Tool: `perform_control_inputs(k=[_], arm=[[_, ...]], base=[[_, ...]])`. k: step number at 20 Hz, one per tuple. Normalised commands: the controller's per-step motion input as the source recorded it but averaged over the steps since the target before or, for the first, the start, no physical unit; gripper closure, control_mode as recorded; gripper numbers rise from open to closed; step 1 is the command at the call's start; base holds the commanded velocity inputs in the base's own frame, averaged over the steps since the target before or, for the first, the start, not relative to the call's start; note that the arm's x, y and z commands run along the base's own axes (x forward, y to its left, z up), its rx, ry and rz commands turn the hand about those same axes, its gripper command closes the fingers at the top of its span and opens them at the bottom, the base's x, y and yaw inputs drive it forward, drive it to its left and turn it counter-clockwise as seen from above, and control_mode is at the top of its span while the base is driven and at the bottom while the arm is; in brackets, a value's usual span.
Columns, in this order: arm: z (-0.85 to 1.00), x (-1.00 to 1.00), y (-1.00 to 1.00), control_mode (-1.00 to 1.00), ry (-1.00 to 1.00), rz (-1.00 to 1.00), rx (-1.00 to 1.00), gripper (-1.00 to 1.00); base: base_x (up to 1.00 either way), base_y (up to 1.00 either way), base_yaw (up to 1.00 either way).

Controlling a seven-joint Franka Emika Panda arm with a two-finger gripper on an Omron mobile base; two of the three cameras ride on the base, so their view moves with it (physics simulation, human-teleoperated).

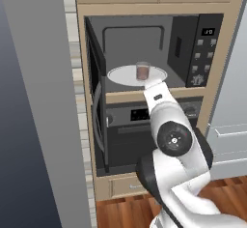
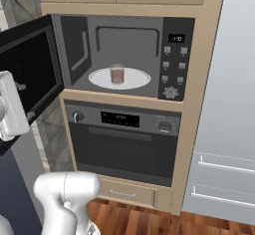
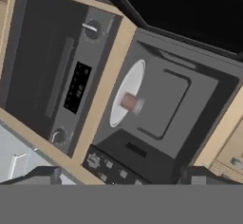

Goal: Place the microwavable item in the microwave. Then, close the microwave door and press the start button.

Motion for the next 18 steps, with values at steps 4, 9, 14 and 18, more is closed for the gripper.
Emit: perform_control_inputs(k=[4,9,14,18], arm=[[-0.03,-1.00,0.42,-1.00,-0.38,0.00,0.00,-1.00],[-0.04,-1.00,0.54,-1.00,-0.37,0.00,-0.06,-1.00],[-0.65,-0.11,0.99,-1.00,0.01,0.00,-0.16,-1.00],[-0.78,0.34,1.00,-1.00,0.14,0.00,-0.18,-1.00]], base=[[0.00,0.00,0.00],[0.00,0.00,0.00],[0.00,0.00,0.00],[0.00,0.00,0.00]])
